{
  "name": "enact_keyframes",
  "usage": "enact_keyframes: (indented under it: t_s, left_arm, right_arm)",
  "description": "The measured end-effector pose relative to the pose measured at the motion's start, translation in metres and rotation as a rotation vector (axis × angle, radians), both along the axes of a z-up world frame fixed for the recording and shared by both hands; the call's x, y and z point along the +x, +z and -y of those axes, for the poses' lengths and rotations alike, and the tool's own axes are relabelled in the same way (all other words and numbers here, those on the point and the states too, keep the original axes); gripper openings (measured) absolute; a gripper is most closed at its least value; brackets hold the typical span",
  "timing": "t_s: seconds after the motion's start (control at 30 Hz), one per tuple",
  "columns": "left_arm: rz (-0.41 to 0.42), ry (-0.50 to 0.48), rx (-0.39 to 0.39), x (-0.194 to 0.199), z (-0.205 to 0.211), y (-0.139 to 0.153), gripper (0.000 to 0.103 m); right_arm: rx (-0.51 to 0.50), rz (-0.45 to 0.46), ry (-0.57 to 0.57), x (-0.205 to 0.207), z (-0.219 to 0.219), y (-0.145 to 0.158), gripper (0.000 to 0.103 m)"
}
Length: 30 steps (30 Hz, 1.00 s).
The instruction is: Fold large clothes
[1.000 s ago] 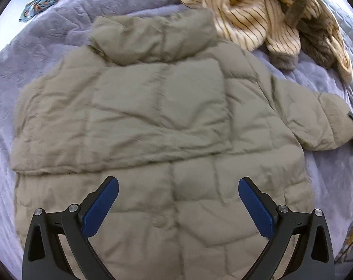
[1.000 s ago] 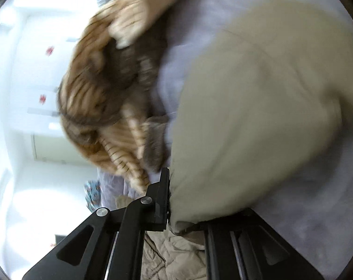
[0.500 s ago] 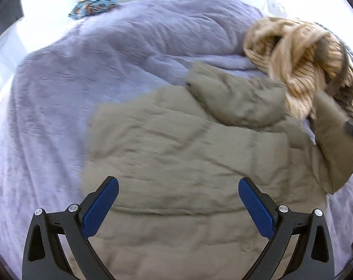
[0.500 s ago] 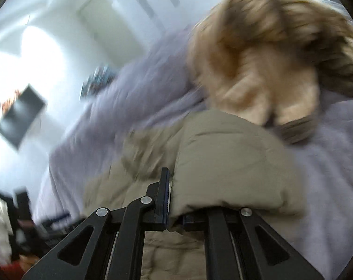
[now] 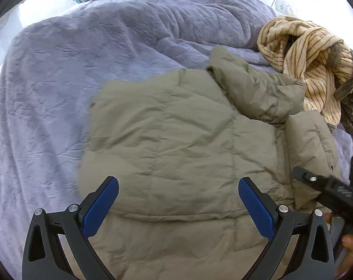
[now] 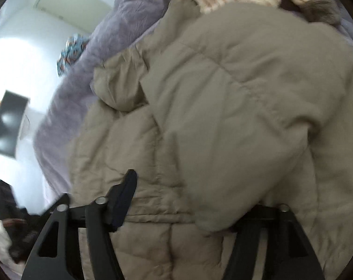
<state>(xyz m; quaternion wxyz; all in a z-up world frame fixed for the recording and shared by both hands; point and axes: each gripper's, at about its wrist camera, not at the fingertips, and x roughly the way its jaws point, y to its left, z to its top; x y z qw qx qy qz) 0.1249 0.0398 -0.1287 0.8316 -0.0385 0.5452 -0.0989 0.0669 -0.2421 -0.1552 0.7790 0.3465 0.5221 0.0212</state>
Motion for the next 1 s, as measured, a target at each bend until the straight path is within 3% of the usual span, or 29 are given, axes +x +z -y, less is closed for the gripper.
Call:
enact_keyframes:
  t_s: [0.17, 0.37, 0.43, 0.47, 0.5, 0.67, 0.73, 0.77, 0.83, 0.87, 0.9, 1.0]
  left_arm:
    - [-0.005, -0.013, -0.051, 0.003, 0.007, 0.000, 0.103]
    - [0.030, -0.037, -0.167, 0.008, -0.008, 0.013, 0.103]
    - [0.040, -0.047, -0.216, 0.009, -0.015, 0.019, 0.103]
    - [0.043, -0.052, -0.239, 0.009, -0.020, 0.022, 0.103]
    - [0.045, -0.055, -0.252, 0.010, -0.024, 0.024, 0.103]
    - [0.047, -0.036, -0.307, 0.011, -0.046, 0.028, 0.103]
    - [0.042, -0.012, -0.330, 0.011, -0.055, 0.028, 0.103]
    - [0.040, -0.001, -0.339, 0.011, -0.058, 0.028, 0.103]
    - [0.036, 0.019, -0.357, 0.011, -0.064, 0.027, 0.103]
    - [0.031, 0.029, -0.366, 0.011, -0.067, 0.026, 0.103]
    - [0.027, 0.034, -0.372, 0.011, -0.069, 0.025, 0.103]
    - [0.002, 0.025, -0.383, 0.011, -0.067, 0.022, 0.103]
  right_arm:
    - [0.059, 0.050, -0.152, -0.028, 0.036, 0.028, 0.069]
    - [0.230, 0.051, -0.410, -0.033, 0.102, 0.014, 0.068]
    - [0.237, 0.076, -0.432, -0.026, 0.109, 0.020, 0.053]
    - [0.217, 0.091, -0.410, -0.017, 0.105, 0.027, 0.034]
    - [0.197, 0.111, -0.371, -0.009, 0.098, 0.036, 0.027]
    - [0.000, 0.217, -0.053, 0.034, 0.014, 0.084, 0.026]
    - [-0.079, 0.225, 0.087, 0.039, -0.029, 0.090, 0.027]
    - [-0.122, 0.218, 0.146, 0.039, -0.049, 0.089, 0.027]
    - [-0.209, 0.186, 0.272, 0.037, -0.090, 0.080, 0.043]
    - [-0.232, 0.171, 0.308, 0.036, -0.104, 0.074, 0.059]
    - [-0.255, 0.148, 0.353, 0.032, -0.120, 0.066, 0.064]
    - [-0.239, 0.096, 0.400, 0.019, -0.134, 0.052, 0.064]
